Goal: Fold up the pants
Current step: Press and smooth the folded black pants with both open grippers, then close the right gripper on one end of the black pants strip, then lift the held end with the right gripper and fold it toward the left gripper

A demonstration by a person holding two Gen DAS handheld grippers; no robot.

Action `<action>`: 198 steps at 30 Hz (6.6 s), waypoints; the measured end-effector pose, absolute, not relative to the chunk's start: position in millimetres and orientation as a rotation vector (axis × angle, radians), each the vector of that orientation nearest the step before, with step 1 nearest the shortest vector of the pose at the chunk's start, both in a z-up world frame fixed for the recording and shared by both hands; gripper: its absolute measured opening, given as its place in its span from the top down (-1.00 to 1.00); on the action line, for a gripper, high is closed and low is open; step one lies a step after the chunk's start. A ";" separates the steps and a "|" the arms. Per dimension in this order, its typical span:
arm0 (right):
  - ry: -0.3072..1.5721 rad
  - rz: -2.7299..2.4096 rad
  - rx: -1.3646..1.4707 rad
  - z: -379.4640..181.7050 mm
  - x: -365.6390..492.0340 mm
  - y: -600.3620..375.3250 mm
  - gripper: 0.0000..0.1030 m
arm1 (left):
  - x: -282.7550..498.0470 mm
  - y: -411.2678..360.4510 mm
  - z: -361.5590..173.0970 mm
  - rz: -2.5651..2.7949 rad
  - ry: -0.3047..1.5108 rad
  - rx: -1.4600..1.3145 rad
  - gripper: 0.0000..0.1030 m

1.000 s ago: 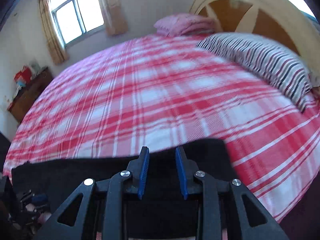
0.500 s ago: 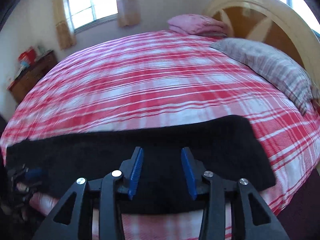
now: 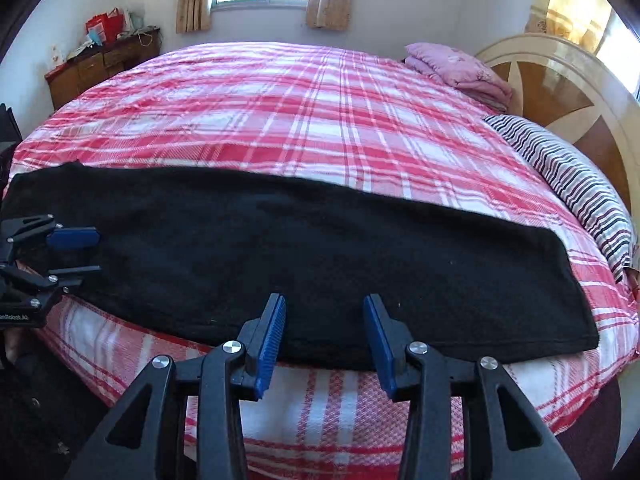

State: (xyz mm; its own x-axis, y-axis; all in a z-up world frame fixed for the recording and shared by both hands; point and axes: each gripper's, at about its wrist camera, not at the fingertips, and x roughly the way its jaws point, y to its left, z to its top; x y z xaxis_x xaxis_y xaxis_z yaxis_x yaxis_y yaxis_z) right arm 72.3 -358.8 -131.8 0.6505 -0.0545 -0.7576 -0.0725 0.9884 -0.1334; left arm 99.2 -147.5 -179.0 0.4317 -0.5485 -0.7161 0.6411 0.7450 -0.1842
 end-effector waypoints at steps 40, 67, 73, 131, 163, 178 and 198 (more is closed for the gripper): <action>0.989 0.320 -0.010 -140.6 196.0 -236.1 0.09 | 95.2 -64.2 -209.6 -0.456 0.782 0.107 -0.77; 0.863 0.078 0.016 -139.5 101.7 -371.1 0.06 | 93.4 -101.9 -192.1 -0.545 0.802 0.230 -0.90; 0.769 -0.102 0.282 -110.4 83.9 -474.9 0.06 | 104.6 -117.5 -153.3 -0.583 0.731 0.209 -0.90; 0.551 -0.208 0.938 -149.8 -21.7 -632.6 0.32 | 118.5 -146.0 -191.5 -0.557 0.831 0.171 -0.96; 0.410 -0.087 0.933 -126.4 -19.8 -618.5 0.77 | 116.0 -145.5 -189.4 -0.555 0.835 0.141 -0.99; 0.378 0.047 0.717 -57.9 -2.1 -556.0 0.77 | 116.8 -144.3 -184.1 -0.547 0.832 0.116 -0.99; 0.355 0.186 0.684 -26.6 19.0 -517.7 0.77 | 125.8 -299.0 -167.6 -0.729 0.787 0.267 -1.00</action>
